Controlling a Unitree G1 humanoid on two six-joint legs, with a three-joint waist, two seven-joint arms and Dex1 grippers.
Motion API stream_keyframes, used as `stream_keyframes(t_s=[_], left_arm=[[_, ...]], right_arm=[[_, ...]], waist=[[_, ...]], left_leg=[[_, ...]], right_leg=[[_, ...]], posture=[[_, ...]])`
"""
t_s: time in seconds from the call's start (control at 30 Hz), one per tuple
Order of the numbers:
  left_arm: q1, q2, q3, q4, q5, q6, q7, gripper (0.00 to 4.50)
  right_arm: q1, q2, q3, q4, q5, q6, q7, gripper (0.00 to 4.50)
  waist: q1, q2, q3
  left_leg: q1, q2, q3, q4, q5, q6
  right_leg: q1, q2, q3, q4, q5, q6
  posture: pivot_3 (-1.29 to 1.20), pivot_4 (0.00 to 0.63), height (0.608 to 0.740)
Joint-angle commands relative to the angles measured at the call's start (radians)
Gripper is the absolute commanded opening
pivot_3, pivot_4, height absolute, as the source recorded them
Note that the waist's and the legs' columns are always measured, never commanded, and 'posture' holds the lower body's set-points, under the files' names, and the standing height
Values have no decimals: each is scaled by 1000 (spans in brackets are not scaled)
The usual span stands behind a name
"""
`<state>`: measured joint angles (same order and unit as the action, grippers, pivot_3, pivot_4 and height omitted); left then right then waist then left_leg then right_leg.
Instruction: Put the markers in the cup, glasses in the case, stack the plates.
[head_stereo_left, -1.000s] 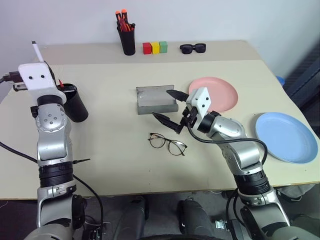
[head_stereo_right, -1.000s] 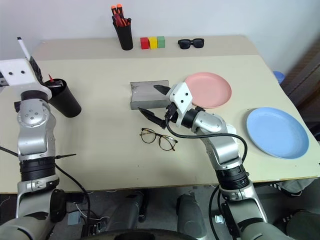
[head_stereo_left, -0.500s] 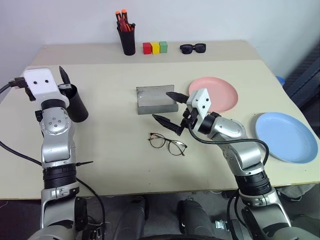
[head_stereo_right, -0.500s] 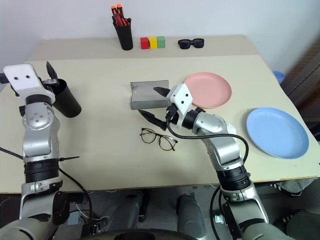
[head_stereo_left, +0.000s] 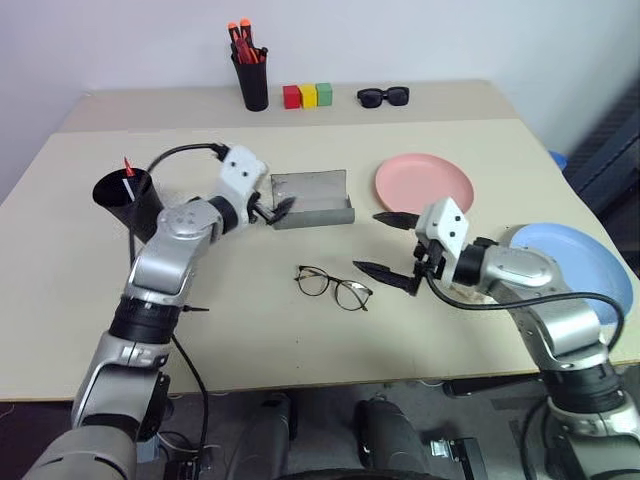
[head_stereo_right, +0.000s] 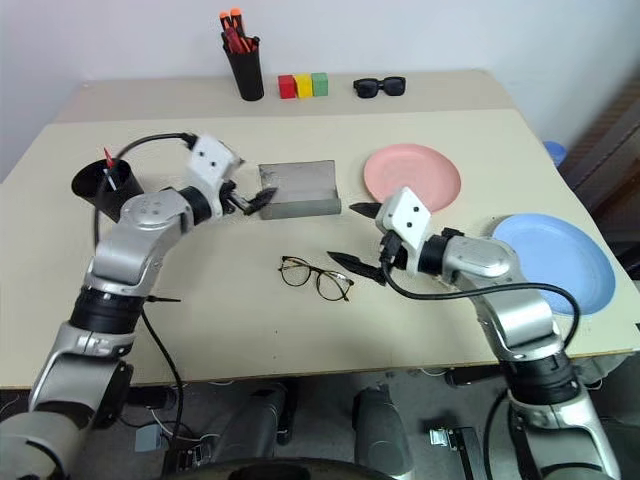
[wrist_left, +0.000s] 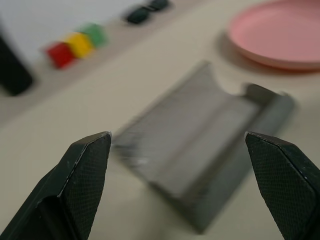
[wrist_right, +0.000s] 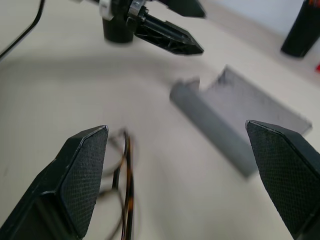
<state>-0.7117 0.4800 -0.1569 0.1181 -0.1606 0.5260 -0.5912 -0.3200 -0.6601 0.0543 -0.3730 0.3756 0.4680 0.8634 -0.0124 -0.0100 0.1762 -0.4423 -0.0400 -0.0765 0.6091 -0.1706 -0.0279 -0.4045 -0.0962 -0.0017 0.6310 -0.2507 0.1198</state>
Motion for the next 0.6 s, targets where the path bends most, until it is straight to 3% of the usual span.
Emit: stream_keyframes(t_s=[0.03,0.2,0.43,0.53,0.6], left_arm=[[-97,-2,-51,153,41,-50,-100,4378],[-212,-27,-135,374,113,-104,-220,4378],[-318,-116,-151,644,157,-229,-319,4378],[-341,-131,-134,707,170,-261,-331,3521],[-349,-137,-126,732,176,-279,-339,2498]], right_arm=[[26,-39,-41,-72,23,20,10,4500],[78,-45,-67,-103,21,24,-15,4500],[139,-37,-83,-132,17,11,-40,4500],[149,-36,-83,-144,17,13,-50,4500],[153,-35,-80,-152,17,16,-56,4500]], waist=[[2,0,0],[3,0,0],[6,-1,1],[2,-1,1],[2,-1,1]], left_leg=[[0,0,0,0,0,0],[-1,0,0,1,0,0],[-2,0,0,2,0,1],[-2,0,-1,2,0,1],[-2,0,-1,2,0,1]], right_leg=[[0,0,0,0,0,0],[0,0,0,-1,0,0],[0,-1,0,-1,0,1],[0,-1,0,0,0,1],[0,-1,-1,0,0,1]], posture=[[0,150,740],[0,150,740],[0,150,740],[0,150,740],[0,150,740]])
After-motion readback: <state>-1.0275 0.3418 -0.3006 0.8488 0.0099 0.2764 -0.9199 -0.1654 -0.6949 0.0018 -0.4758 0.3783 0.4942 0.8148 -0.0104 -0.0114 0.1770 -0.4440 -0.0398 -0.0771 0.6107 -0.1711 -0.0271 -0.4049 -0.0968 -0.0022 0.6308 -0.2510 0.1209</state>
